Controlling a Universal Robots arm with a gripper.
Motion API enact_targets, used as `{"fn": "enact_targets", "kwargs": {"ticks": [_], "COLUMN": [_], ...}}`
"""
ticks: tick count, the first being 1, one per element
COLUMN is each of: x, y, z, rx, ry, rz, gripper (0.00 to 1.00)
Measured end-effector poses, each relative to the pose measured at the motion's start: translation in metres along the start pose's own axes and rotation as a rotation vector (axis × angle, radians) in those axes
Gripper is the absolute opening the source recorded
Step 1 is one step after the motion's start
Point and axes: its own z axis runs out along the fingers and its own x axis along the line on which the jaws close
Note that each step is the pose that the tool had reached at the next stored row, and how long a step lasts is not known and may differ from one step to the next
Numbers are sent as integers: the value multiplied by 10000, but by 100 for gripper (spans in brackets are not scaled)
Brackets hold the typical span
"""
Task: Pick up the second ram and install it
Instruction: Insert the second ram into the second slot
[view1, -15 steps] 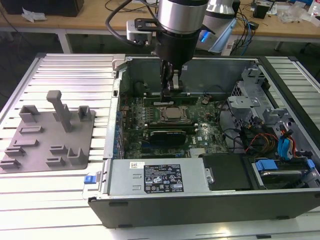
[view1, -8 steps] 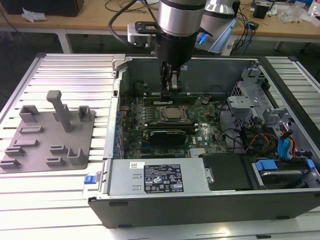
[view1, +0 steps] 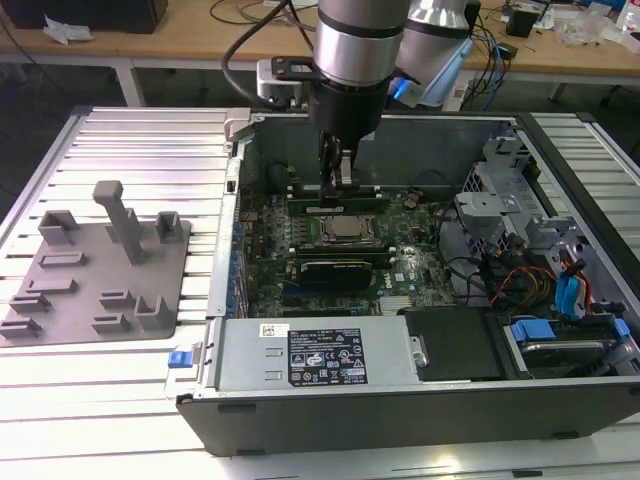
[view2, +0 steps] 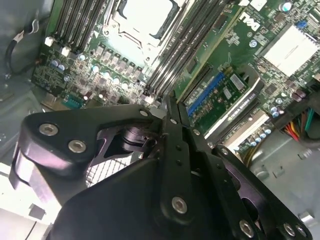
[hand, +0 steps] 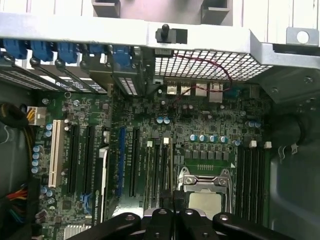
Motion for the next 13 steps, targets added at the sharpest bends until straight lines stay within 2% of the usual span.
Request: {"fn": "enact_targets", "kwargs": {"ticks": [7,13], "x": [-47,-66], "y": [-12,-18], "z": [154,239], "rx": [3,3], "ry": [-4,-6], "rz": [60,64], "gripper": [9,9]}}
